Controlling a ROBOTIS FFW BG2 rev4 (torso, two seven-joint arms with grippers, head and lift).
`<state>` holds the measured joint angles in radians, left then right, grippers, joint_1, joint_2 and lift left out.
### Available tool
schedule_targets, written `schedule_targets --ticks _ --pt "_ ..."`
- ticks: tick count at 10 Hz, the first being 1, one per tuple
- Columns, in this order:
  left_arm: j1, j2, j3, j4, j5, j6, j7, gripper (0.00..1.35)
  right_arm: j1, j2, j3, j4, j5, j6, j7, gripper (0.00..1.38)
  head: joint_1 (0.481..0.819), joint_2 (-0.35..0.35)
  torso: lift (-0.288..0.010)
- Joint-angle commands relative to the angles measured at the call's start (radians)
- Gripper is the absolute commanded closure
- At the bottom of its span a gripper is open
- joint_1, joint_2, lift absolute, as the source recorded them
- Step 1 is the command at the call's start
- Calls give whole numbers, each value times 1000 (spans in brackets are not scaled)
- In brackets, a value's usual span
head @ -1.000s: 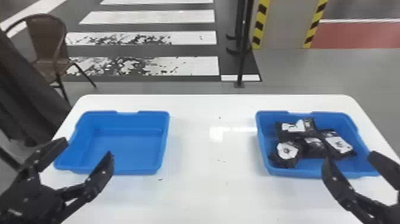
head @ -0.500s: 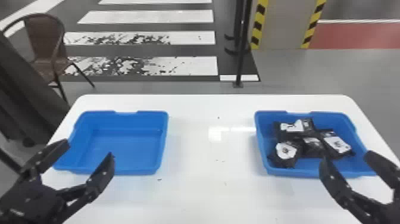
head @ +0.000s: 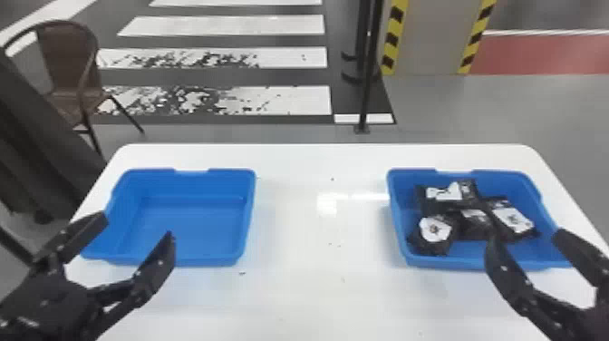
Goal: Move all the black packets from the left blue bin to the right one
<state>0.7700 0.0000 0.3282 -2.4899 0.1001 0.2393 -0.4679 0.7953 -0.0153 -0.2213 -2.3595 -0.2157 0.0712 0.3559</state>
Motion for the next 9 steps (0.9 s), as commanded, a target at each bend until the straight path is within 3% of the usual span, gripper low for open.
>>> schedule_targets --ticks 1,9 --pt "-2 -3 -1 0 0 4 0 153 0 0 0 2 -2 0 0 211 695 33 -140" --pt "-2 -3 -5 0 2 18 0 153 -5 0 0 7 -12 0 0 211 695 29 -140"
